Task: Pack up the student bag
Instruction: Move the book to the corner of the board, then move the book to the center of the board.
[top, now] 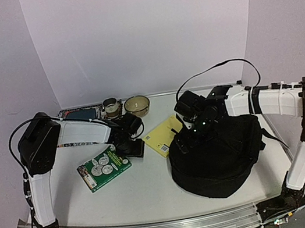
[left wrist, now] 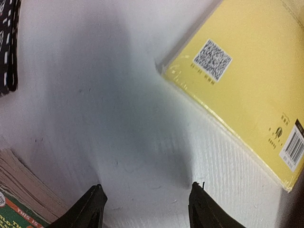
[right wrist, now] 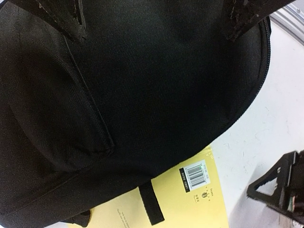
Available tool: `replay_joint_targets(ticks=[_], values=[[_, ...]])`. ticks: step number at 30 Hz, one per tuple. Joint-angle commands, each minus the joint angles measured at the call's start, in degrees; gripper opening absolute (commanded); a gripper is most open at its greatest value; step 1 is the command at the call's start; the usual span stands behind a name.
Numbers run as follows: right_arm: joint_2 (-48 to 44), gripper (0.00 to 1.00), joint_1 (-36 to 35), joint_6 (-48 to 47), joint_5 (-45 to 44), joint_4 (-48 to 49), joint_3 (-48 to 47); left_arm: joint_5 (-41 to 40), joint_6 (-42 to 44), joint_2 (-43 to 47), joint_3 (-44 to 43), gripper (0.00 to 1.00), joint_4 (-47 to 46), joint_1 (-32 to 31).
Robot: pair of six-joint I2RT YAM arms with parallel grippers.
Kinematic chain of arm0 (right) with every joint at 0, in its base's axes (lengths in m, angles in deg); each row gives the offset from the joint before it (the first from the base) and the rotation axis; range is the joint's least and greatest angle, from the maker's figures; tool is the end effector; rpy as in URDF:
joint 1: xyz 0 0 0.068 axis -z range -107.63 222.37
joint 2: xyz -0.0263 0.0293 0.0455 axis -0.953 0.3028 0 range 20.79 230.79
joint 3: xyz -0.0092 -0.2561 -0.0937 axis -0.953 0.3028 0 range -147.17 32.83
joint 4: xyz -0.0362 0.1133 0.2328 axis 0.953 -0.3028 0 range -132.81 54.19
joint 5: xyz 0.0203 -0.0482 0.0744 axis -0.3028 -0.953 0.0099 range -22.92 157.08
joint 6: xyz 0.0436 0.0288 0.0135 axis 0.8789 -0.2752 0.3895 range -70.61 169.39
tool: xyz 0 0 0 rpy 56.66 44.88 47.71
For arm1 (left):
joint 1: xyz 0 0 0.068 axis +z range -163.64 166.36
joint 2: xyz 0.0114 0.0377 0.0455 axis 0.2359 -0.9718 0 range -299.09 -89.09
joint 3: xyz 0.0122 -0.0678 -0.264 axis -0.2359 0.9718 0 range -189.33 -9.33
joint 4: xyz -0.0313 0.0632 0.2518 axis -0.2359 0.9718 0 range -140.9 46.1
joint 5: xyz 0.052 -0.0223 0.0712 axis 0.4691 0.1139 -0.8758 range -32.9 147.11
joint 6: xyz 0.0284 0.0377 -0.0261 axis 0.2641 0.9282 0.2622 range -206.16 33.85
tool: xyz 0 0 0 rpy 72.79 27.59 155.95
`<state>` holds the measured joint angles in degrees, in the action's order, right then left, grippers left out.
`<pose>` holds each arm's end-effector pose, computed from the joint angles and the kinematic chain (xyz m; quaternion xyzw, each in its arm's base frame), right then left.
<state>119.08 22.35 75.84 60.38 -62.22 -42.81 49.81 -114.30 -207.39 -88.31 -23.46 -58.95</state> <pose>0.2466 0.2877 0.2532 -0.1710 0.9197 0.1731 0.3081 0.2958 -0.2924 0.1367 0.1332 0.9685 -0.0703 0.1985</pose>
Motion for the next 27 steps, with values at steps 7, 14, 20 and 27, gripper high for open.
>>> replay_joint_targets(ticks=[7,14,20,27], values=[[5.76,0.98,7.35,-4.38,-0.50,0.01,-11.94,2.51,-4.19,7.56,-3.71,0.69,9.46,0.13],[17.24,0.98,14.20,-8.27,2.78,1.41,-22.40,4.10,-7.29,11.23,-3.77,0.72,8.47,1.57],[27.79,0.98,17.50,-9.85,5.43,2.29,-30.98,5.62,-9.99,15.21,-1.72,0.74,7.35,2.76],[38.50,0.98,18.77,-11.42,7.98,2.32,-40.20,6.25,-12.25,18.91,2.45,0.75,6.93,3.85]])
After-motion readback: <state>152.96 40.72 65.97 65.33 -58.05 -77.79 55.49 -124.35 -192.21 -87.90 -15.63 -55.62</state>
